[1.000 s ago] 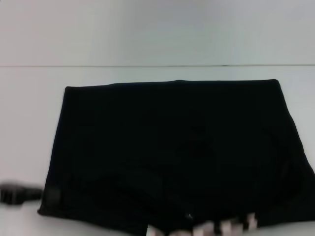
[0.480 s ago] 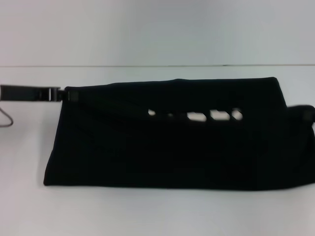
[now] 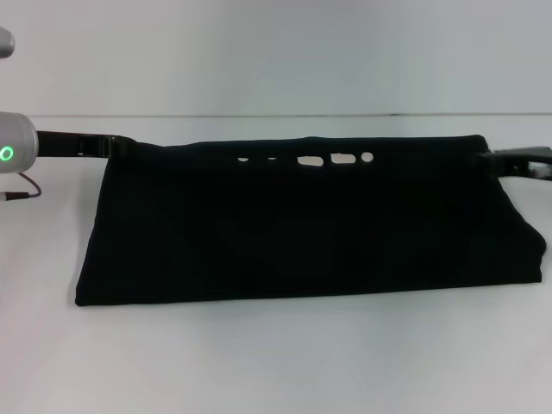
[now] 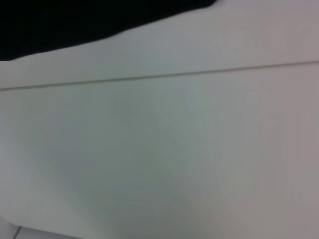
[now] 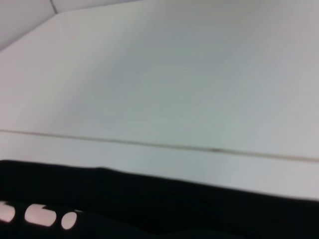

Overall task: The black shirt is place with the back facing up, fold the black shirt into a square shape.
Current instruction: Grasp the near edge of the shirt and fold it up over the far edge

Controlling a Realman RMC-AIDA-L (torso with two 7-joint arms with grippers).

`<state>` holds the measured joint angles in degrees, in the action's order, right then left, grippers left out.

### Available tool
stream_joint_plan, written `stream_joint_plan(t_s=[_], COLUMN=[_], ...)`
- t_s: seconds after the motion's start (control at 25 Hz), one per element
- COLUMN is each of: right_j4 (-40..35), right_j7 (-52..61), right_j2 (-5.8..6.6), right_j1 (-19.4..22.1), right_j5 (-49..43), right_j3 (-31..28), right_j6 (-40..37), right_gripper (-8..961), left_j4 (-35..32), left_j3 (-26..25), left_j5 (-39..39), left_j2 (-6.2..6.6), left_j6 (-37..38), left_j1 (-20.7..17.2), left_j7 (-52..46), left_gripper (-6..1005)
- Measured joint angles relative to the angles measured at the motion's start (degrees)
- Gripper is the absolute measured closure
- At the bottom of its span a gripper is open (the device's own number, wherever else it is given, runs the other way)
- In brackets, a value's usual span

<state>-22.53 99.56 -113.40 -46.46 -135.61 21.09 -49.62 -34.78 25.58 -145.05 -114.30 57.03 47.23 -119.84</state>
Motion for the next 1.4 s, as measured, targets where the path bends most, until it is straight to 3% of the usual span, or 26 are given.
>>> stream_joint_plan(t_s=[0.2,0.4,0.96,1.16,1.4], right_j4=[0.9,0.9,1.6,1.8,1.3], right_j7=[-0.1,0.1,-0.2,0.1,0.1], right_j2=[-1.45,-1.78,-1.84,-2.20,-3.11], right_j1=[-3.0,-5.6,-6.4,-6.5,-6.0], right_j5=[0.1,0.1,0.1,0.6,2.1], right_j3=[1.9,3.3,3.5,3.2,3.4], right_j6=[6.2,11.7,14.4,15.2,16.6], right_gripper=[811,805,789,784,777], left_j4=[0.0,0.1,1.0,1.2,1.7], left_j3=[1.3,1.4,1.5,3.4,5.3], left_j5=[0.0,0.1,0.1,0.1,0.1], left_j2=[-0.62,-0.74,-1.29,-1.49,-3.02], left_j6=[-4.4,-7.4,-11.4,-11.6,-15.9], left_j1=[0.2,0.7,1.1,1.2,1.7], left_j7=[0.0,0.0,0.5,0.3,0.1], left_gripper=[964,964,963,914,854])
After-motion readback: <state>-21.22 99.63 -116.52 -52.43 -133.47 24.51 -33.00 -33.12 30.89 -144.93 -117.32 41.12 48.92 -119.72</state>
